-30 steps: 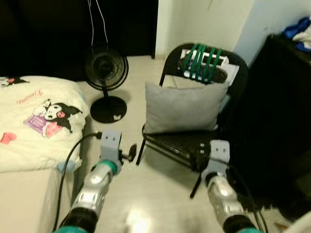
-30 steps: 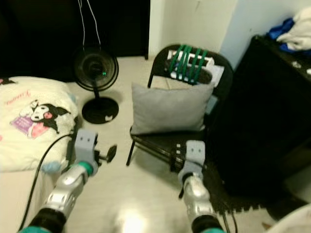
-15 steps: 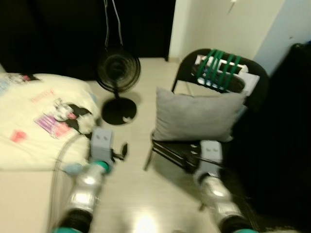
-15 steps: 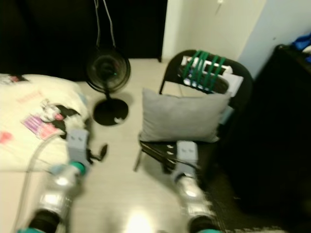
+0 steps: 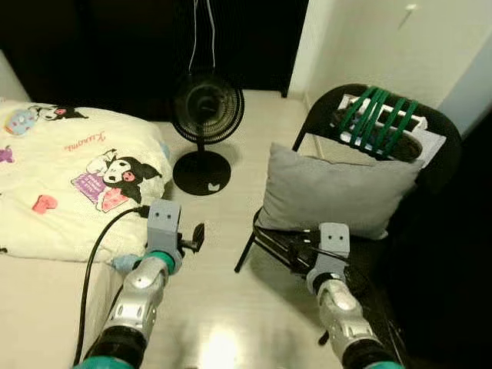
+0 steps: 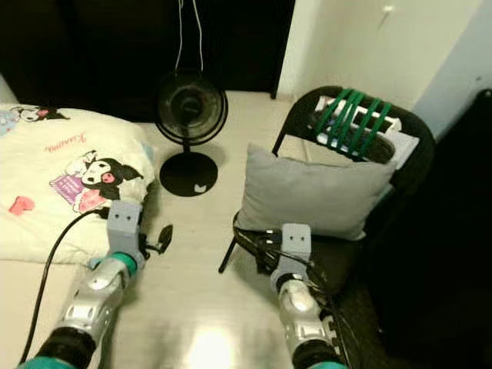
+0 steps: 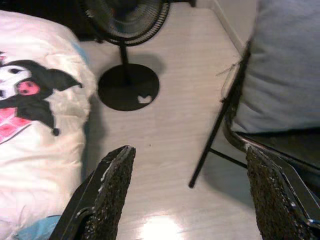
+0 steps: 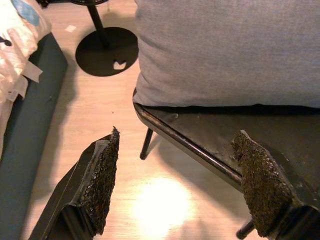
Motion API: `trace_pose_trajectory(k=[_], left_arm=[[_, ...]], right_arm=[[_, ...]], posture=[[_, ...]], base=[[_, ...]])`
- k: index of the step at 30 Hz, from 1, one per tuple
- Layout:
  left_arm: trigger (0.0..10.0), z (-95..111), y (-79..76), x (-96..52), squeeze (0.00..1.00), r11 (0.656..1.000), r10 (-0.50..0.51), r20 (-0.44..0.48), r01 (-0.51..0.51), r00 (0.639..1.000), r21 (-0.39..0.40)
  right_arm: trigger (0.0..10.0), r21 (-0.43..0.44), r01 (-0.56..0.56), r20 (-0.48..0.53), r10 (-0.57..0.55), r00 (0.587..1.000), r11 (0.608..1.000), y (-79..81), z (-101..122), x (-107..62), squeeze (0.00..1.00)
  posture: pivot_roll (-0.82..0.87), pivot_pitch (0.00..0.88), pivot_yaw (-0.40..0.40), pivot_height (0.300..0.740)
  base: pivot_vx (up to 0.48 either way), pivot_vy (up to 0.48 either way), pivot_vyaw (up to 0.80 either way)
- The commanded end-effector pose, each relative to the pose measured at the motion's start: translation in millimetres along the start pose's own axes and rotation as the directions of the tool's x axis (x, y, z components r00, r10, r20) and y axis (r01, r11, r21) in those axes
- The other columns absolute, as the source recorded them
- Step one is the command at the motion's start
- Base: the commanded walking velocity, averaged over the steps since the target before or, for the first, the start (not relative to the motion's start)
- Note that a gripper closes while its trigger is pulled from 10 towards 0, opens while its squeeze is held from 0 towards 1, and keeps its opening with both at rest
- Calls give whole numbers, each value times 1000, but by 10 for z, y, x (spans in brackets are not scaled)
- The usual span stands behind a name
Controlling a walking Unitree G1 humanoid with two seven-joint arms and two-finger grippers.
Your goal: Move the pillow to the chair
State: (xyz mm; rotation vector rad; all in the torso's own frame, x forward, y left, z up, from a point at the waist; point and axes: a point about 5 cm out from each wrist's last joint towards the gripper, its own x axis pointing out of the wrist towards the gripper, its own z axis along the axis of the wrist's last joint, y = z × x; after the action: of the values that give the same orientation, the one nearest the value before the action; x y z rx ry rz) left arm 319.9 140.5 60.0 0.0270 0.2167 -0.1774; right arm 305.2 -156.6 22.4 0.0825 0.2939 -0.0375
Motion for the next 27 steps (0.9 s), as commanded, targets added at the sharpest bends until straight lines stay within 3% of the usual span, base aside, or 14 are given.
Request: trace_pose_trajectory(k=[1, 6, 12, 25, 26, 27], left_arm=[[10000, -66, 1, -16, 0, 1000, -6, -27, 6, 1000, 16], [10000, -69, -10, -17, 0, 999, -12, -29, 13, 1000, 35], [10000, -95, -26, -11, 0, 999, -15, -49, 18, 999, 49], [10000, -239, 3, -32, 0, 999, 16, -119, -11, 993, 42], [10000, -275, 12, -45, 0, 999, 18, -130, -13, 991, 41], [10000, -464, 70, -124, 0, 999, 25, -197, -18, 980, 37]], right_arm=[[10000, 19, 22, -33, -22, 999, 1000, -43, -100, -43, 0], [10000, 21, 23, -33, -23, 999, 1000, -43, -103, -45, 0], [10000, 21, 25, -36, -25, 999, 999, -42, -118, -52, 0], [10000, 11, 31, -53, -30, 998, 999, -86, -152, -67, 0], [10000, 3, 28, -62, -28, 998, 1000, -97, -164, -69, 0], [10000, -43, 11, -142, -17, 990, 999, -115, -303, -106, 0]], posture=[[53, 20, 46, 740], [53, 20, 46, 740], [51, 16, 49, 740], [40, 9, 44, 740], [40, 18, 44, 740], [38, 28, 51, 740]], base=[[0, 0, 0], [0, 0, 0], [0, -480, 0], [0, 0, 0], [0, 0, 0], [0, 0, 0]])
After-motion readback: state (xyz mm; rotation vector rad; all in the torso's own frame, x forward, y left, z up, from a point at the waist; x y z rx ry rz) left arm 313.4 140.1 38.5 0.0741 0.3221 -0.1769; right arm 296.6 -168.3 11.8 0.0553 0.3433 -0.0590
